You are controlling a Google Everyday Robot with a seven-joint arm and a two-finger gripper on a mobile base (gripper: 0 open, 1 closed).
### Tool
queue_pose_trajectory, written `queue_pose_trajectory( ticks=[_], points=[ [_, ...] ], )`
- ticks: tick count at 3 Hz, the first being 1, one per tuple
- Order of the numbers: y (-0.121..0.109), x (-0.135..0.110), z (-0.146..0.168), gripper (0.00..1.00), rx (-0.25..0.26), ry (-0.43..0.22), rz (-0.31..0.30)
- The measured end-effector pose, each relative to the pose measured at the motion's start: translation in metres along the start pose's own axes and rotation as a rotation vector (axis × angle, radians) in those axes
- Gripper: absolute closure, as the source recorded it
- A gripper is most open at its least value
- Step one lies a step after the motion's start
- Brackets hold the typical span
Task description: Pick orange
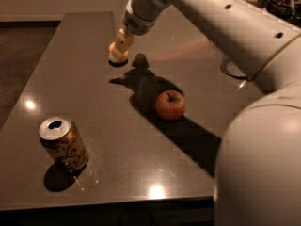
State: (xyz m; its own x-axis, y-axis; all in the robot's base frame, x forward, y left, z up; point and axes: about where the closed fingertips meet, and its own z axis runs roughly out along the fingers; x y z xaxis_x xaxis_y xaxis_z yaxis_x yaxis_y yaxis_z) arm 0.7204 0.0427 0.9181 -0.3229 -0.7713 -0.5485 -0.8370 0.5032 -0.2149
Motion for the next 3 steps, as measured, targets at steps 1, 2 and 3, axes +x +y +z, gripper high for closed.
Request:
queue_pose_trajectory(
  ticks=[1,2,3],
  points=[
    [-0.003,-0.010,0.028,0.00,0.008,0.010,0.031],
    [-0.002,-0.012,0.052,0.00,-0.005,0.036,0.047],
    [-0.003,-0.010,0.066,0.16,-0.021,0.074,0.059]
  ],
)
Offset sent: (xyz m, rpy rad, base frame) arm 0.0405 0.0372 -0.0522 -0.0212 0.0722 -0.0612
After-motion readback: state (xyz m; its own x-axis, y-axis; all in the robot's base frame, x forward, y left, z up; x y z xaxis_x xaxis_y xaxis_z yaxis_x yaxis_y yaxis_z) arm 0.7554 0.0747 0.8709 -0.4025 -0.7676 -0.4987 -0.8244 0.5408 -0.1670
